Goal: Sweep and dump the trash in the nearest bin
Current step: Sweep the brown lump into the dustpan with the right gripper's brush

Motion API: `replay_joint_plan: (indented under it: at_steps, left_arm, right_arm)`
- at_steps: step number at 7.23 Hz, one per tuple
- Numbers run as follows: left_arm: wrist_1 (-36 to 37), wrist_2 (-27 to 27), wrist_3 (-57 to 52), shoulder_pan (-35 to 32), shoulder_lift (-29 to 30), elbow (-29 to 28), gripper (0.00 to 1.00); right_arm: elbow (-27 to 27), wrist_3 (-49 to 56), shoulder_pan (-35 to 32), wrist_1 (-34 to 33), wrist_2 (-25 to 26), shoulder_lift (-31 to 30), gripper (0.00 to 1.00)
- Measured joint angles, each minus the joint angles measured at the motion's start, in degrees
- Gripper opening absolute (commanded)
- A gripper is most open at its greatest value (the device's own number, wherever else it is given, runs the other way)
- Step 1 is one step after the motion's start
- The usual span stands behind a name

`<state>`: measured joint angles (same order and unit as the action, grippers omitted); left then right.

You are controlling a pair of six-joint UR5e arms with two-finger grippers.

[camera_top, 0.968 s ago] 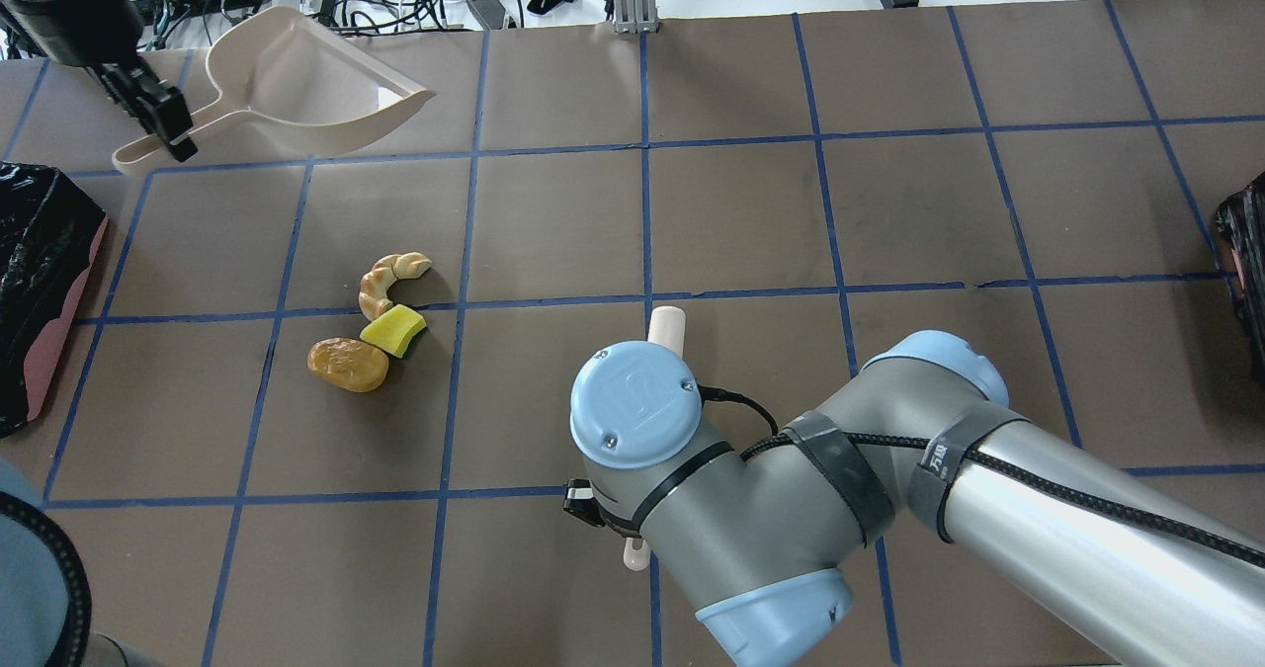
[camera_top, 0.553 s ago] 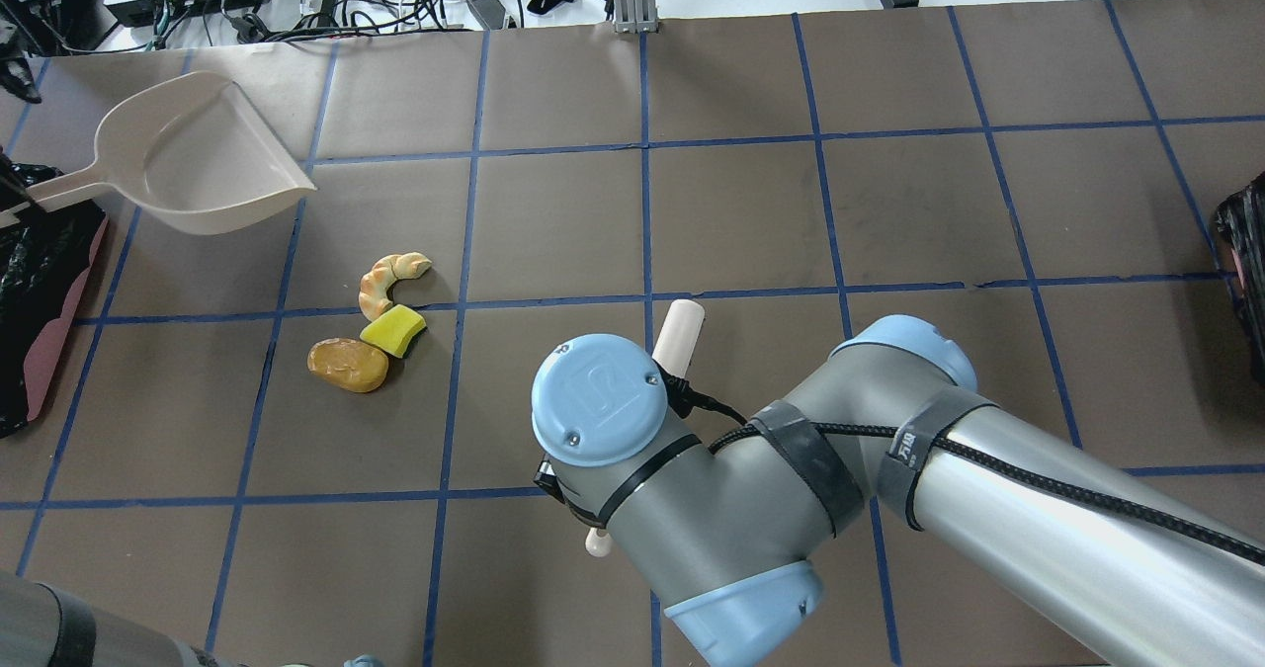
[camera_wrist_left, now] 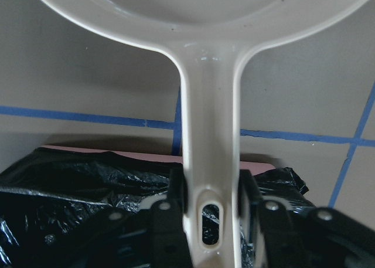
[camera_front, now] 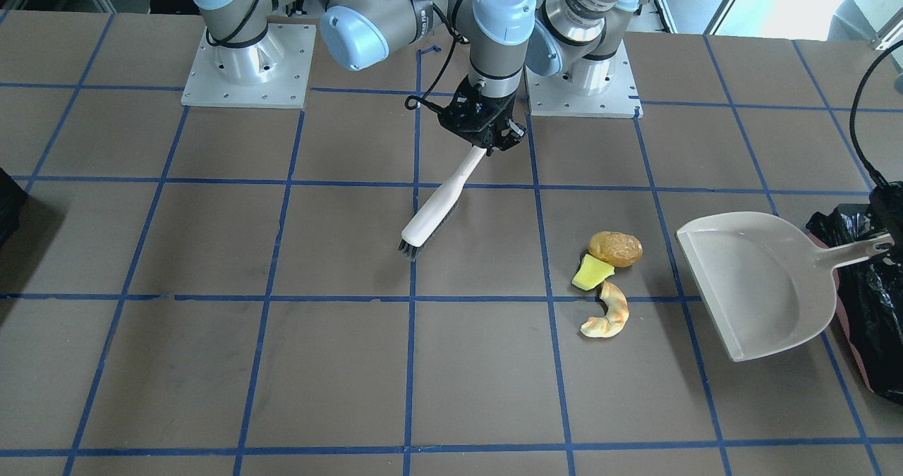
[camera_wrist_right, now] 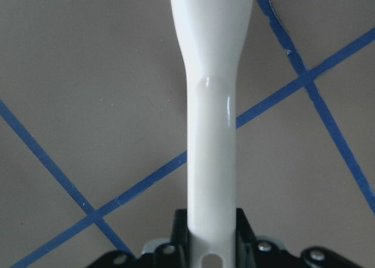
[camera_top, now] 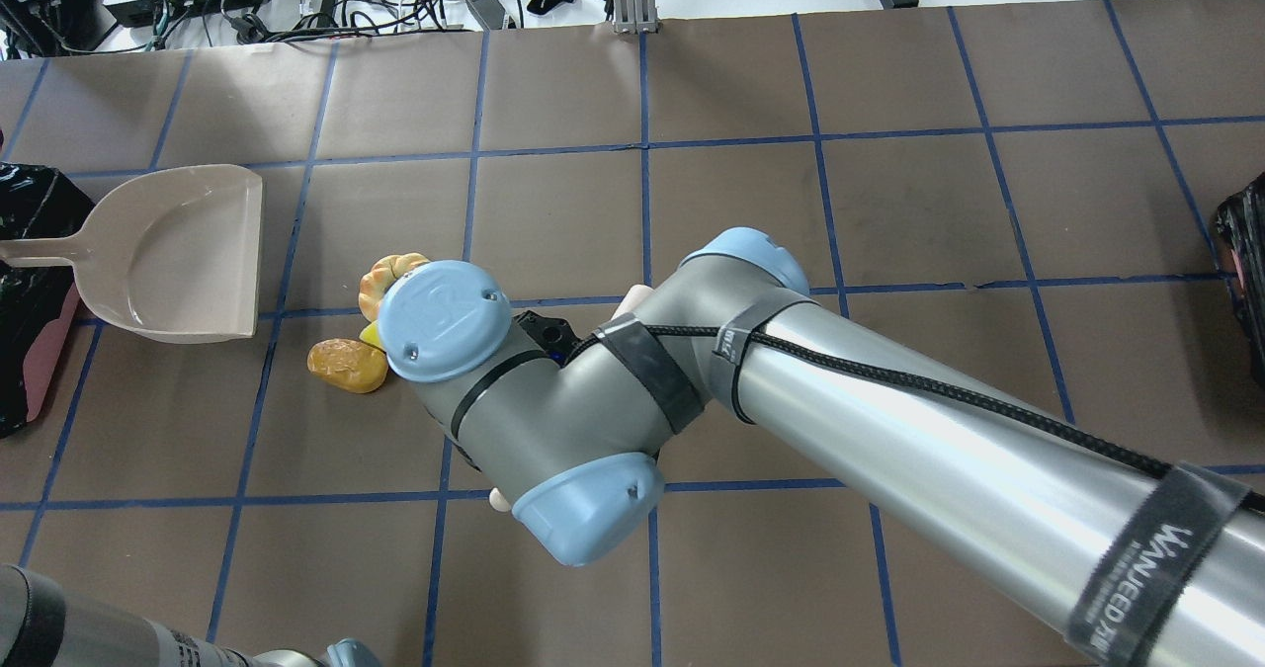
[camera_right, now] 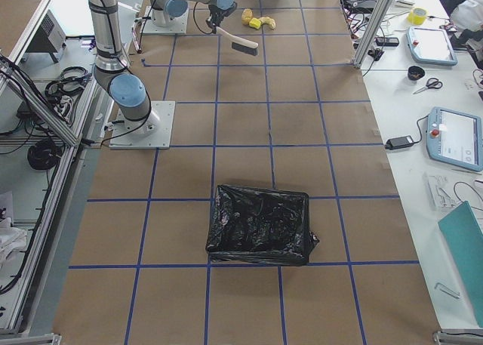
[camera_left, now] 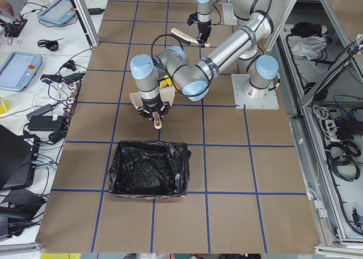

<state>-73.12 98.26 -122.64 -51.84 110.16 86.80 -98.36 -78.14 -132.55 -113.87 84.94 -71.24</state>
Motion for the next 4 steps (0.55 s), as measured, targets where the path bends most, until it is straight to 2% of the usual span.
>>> replay_joint_plan:
  at_steps: [1,4]
  left_arm:
    - [0.7,0.0,-4.0,0.0,0.5,0.4,0.0]
    - [8.9,-0.1,-9.1,0.0,3.2,4.2,0.0]
  right_arm:
    - [2.8,-3.4,-0.1,1.2,-0.6,1.9,0.0]
    - [9.7,-12.7,-1.3,1.8,-4.3,7.3,0.0]
